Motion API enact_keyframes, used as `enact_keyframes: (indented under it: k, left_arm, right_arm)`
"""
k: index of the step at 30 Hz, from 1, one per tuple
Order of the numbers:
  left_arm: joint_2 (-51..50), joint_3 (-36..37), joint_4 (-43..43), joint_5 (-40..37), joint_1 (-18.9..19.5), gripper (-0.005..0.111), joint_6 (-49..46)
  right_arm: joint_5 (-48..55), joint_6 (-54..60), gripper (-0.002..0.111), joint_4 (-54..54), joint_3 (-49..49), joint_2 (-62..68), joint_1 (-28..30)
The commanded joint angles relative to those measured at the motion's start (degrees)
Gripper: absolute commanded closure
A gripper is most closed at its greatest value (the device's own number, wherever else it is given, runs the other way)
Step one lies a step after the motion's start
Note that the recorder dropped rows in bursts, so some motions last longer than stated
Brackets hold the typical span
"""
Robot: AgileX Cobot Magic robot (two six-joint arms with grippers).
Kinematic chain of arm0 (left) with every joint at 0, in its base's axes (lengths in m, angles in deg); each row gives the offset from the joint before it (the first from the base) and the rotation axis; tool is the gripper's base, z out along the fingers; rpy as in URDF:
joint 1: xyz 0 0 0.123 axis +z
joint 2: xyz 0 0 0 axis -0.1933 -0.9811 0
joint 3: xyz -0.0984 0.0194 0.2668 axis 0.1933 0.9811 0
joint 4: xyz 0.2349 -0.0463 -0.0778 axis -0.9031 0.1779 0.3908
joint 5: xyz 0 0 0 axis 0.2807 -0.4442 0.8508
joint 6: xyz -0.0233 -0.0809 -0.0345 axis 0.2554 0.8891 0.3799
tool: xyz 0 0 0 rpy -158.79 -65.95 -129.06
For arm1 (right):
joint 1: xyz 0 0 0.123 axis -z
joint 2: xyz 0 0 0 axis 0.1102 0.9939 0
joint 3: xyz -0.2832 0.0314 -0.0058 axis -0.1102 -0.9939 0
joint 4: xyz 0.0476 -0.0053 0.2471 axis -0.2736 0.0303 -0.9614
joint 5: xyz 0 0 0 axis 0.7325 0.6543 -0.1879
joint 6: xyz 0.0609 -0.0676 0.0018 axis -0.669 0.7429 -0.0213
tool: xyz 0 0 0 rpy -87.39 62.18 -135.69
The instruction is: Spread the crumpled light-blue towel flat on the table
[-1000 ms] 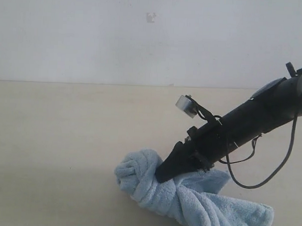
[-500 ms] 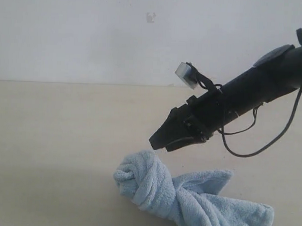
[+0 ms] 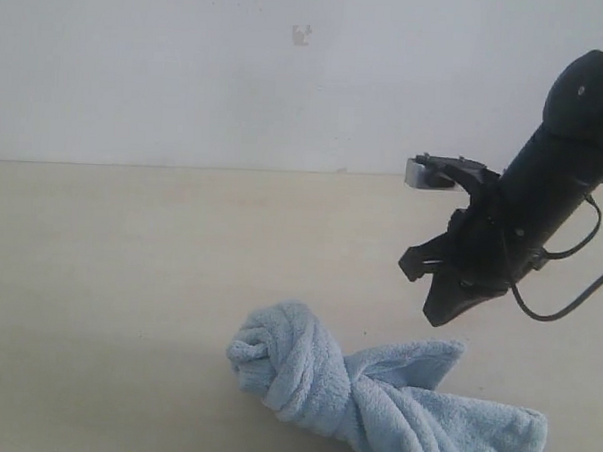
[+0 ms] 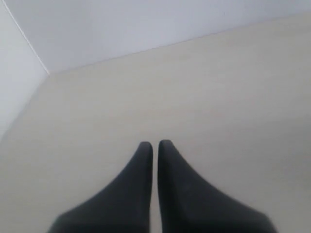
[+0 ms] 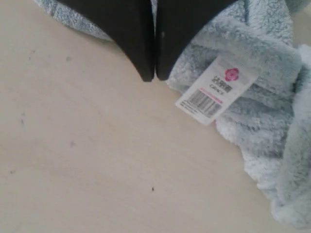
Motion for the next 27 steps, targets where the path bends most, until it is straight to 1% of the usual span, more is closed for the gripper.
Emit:
enact_keyframes:
  k: [1, 3, 4, 6, 9, 13, 14, 17, 19, 23, 25, 26, 27]
  left_arm:
    - [0.1, -0.1, -13.6, 0.2, 0.1, 0.103, -3.9]
    - [0.1, -0.1, -17.6, 1.5, 0.1, 0.103, -3.9]
    - [0.1, -0.1, -19.1, 3.5, 0.1, 0.103, -3.9]
    - [0.1, -0.1, -18.1, 9.0, 0.1, 0.103, -3.0]
    - [0.1, -0.1, -10.9, 21.2, 0.1, 0.103, 0.7]
    - [0.1, -0.1, -9.8, 36.7, 0.1, 0.103, 2.0]
    - [0.1, -0.1, -8.3, 41.6, 0.1, 0.103, 5.5]
    - [0.1, -0.1, -3.2, 51.7, 0.1, 0.103, 21.9]
    - [0.1, -0.1, 0.2, 54.6, 0.1, 0.103, 30.9]
    - [0.1, -0.1, 3.4, 55.0, 0.1, 0.103, 48.6]
    - [0.1, -0.6, 3.3, 56.6, 0.1, 0.103, 54.8]
    - [0.1, -1.9, 3.3, 59.9, 0.1, 0.103, 57.1]
    - [0.1, -3.1, 3.3, 62.0, 0.1, 0.103, 57.1]
  right_arm:
    - [-3.0, -1.9, 0.109, 1.6, -3.2, -3.1, -1.0]
    - [-4.2, -1.7, 0.109, 2.0, -3.3, -4.2, -2.8]
    - [-4.2, -0.9, 0.109, 2.0, -3.3, -4.5, -4.0]
    - [-4.4, 1.1, 0.109, 1.8, -3.3, -4.7, -6.8]
    - [-4.7, 3.5, 0.109, 1.8, -3.3, -4.1, -11.2]
    - [-6.8, 3.7, 0.109, 1.9, -3.3, -2.1, -15.3]
    - [-7.3, 2.7, 0.109, 1.7, -3.3, -1.7, -15.9]
    - [-7.6, 2.1, 0.109, 0.4, -3.3, -0.9, -17.7]
    - [-6.8, 3.8, 0.109, -1.5, -3.3, -0.6, -19.4]
    - [-5.2, 5.7, 0.109, -2.2, -3.4, -0.6, -23.7]
    - [-5.0, 5.7, 0.109, -2.2, -3.4, -0.6, -25.9]
    - [-4.5, 5.7, 0.109, -2.2, -3.4, -0.6, -27.4]
    - [-4.4, 5.7, 0.109, -1.8, -3.4, -0.8, -28.0]
